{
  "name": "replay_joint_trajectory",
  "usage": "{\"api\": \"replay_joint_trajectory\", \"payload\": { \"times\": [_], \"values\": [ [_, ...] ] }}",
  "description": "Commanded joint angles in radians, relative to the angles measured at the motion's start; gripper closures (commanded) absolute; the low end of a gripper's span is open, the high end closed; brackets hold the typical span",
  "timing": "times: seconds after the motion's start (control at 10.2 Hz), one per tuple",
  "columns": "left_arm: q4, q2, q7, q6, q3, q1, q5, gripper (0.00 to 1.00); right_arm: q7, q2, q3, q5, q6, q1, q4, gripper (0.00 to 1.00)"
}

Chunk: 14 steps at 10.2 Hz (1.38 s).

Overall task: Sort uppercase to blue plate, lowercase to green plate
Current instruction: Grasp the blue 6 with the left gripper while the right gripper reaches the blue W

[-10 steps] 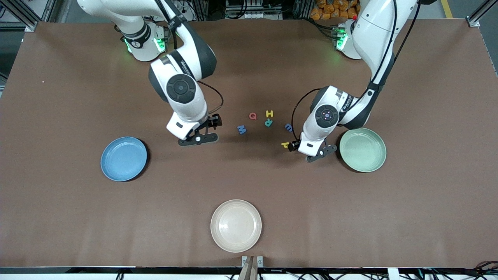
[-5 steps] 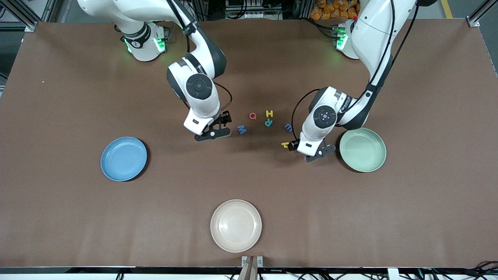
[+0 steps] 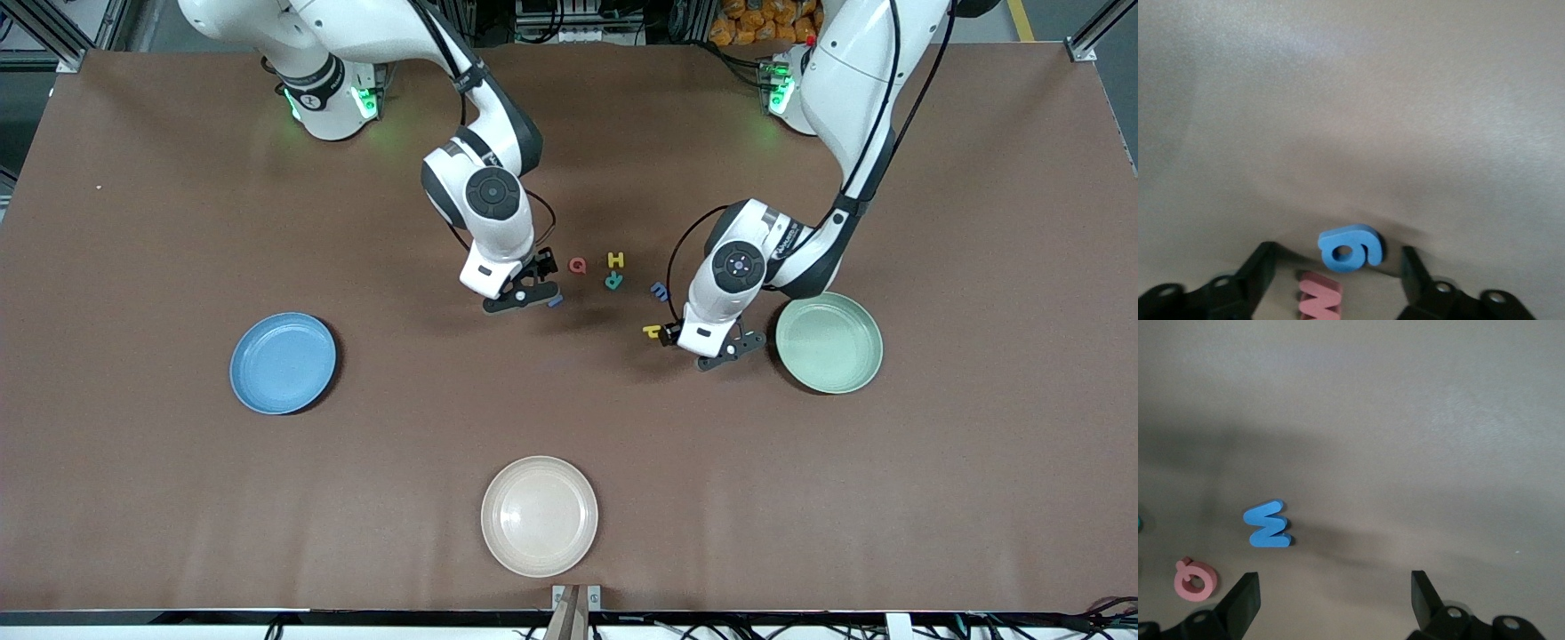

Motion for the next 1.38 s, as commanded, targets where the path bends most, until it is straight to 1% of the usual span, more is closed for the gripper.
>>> {"api": "replay_joint_trajectory", "payload": {
  "times": [0.0,0.3,0.49,0.69,0.98,1.28],
  "values": [
    [0.003,0.007,-0.058,0.007,0.008,-0.010,0.029,1.00,0.011,0.013,-0.006,0.019,0.066,0.010,-0.017,0.00],
    [0.003,0.005,-0.066,0.007,0.008,-0.010,0.029,1.00,0.009,0.051,0.008,0.019,0.127,0.012,-0.021,0.03],
    [0.015,0.004,-0.078,0.005,0.008,-0.010,0.029,1.00,0.020,0.097,0.017,0.029,0.167,0.024,-0.010,0.07],
    [0.017,-0.004,-0.075,0.003,0.007,0.007,0.029,1.00,0.023,0.106,0.017,0.065,0.168,0.030,-0.005,0.10],
    [0.041,-0.012,-0.075,0.000,0.010,0.023,0.029,1.00,0.024,0.117,0.017,0.068,0.168,0.039,0.013,0.10],
    [0.046,-0.016,-0.072,-0.003,0.010,0.029,0.028,1.00,0.024,0.129,0.016,0.091,0.168,0.046,0.031,0.11]
  ]
}}
